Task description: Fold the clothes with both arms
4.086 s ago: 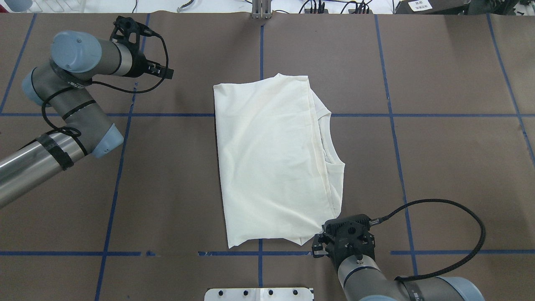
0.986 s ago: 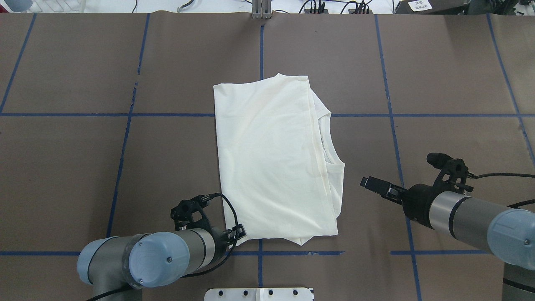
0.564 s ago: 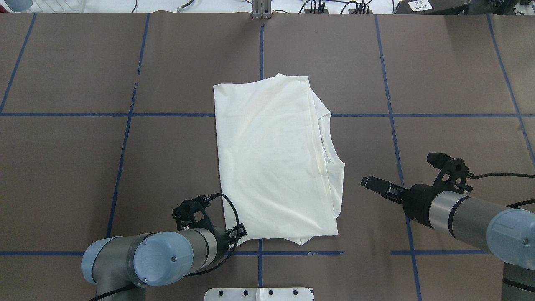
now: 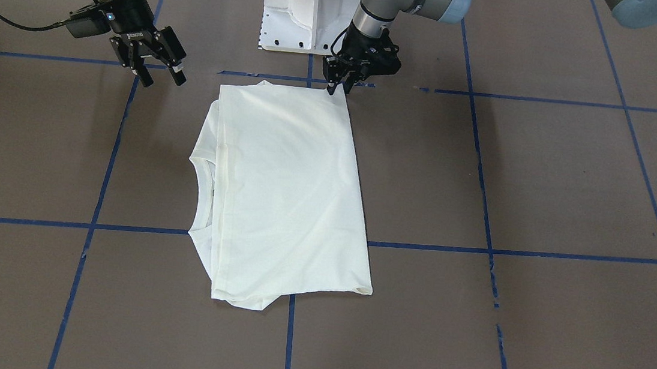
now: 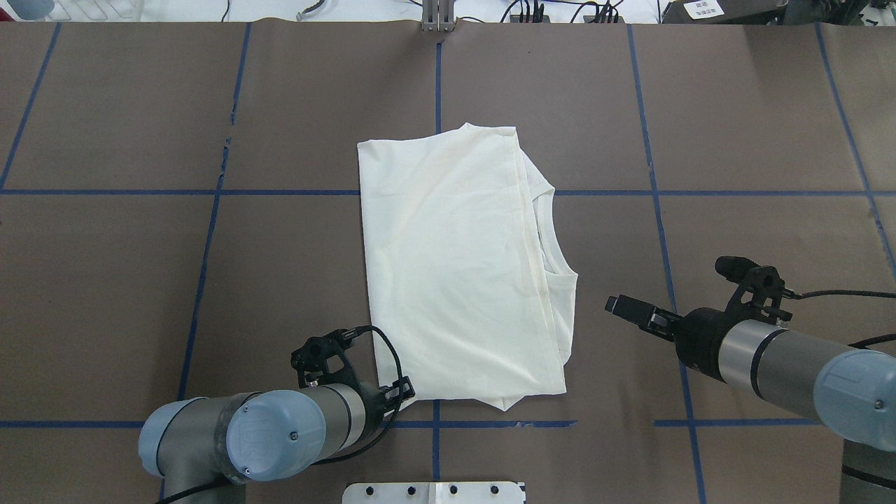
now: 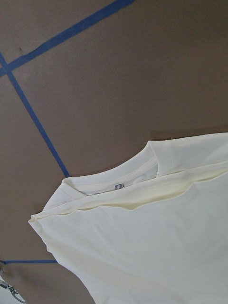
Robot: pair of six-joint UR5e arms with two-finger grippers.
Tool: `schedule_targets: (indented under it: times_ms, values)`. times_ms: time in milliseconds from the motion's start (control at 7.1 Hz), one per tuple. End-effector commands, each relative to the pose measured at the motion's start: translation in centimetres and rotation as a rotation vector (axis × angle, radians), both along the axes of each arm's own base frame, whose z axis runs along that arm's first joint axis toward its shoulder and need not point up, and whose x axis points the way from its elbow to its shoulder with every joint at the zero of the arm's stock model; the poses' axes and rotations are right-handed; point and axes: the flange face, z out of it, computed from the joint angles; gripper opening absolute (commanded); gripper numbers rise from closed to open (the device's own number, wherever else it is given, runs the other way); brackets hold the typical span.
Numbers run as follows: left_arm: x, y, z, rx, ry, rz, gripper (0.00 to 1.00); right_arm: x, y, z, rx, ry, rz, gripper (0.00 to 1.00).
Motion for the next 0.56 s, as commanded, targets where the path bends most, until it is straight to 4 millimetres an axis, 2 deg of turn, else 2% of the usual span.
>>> schedule_targets:
  times_ms: [0, 141, 423]
  values:
    - [0.13, 0.44, -0.07, 0.001, 0.002, 0.007, 0.48, -0.11, 0.0, 0.29, -0.001, 0.006, 0.0, 1.0]
    - [0.25, 0.76, -0.07, 0.002, 0.002, 0.008, 0.47, -0.12, 0.0, 0.15, -0.001, 0.003, 0.0, 1.0]
    - [0.35, 0.85, 0.1, 0.011, -0.004, -0.003, 0.1, -0.15, -0.01, 0.22, -0.001, 0.004, 0.0, 1.0]
